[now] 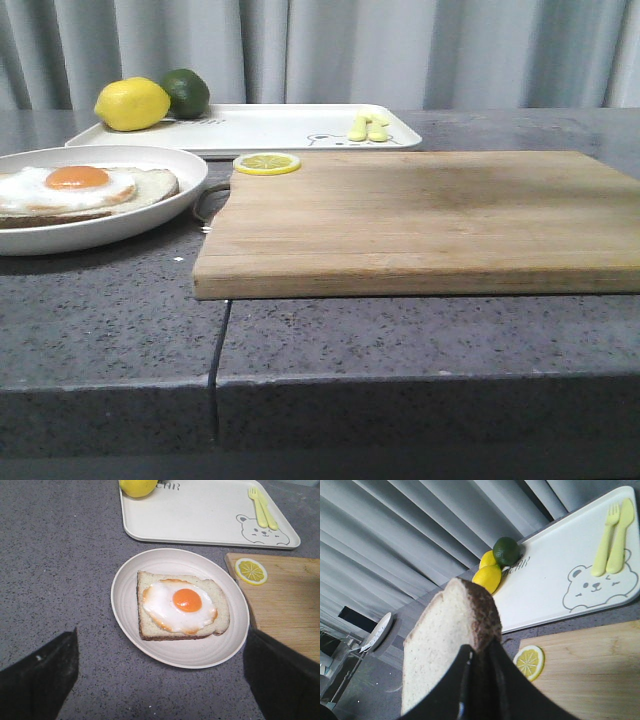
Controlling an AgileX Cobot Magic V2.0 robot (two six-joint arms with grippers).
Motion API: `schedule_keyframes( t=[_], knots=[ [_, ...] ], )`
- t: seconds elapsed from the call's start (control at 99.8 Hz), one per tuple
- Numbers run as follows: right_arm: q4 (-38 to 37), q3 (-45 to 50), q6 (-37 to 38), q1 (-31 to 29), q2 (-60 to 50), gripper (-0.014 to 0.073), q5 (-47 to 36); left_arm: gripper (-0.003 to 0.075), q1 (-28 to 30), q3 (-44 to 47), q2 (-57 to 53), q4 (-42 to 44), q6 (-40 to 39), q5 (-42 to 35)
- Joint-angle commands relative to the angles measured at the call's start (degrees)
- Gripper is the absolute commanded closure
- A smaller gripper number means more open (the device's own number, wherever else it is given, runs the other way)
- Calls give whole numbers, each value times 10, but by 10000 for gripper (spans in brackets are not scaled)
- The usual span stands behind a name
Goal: Place bread and move sandwich to tray
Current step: 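Lift the bread and carry it with the right gripper over the egg toast, then lower the bread onto the egg toast and open the right gripper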
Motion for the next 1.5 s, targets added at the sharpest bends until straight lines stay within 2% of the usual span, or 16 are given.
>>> schedule_keyframes(
  t=[0.0, 0.18, 0.481, 0.712, 0.882, 1.093, 1.494],
  knots=[
    [38, -40, -2, 58, 7, 622, -61, 104, 1, -19, 7, -14, -1, -34],
    [67, -90, -2, 143, 60, 622, -126, 104, 1, -19, 7, -14, -1, -34],
    [79, -169, -1, 219, 181, 622, -165, 104, 1, -19, 7, -14, -1, -34],
    [79, -231, 5, 314, 247, 622, -297, 104, 1, -19, 7, -14, -1, -34],
    [78, -273, 59, 371, 290, 622, -365, 104, 1, -19, 7, -14, -1, -34],
    [77, -290, 124, 409, 328, 622, -421, 104, 1, -19, 7, -14, -1, -34],
    [74, -291, 159, 417, 350, 622, -423, 104, 1, -19, 7, -14, -1, -34]
  ],
)
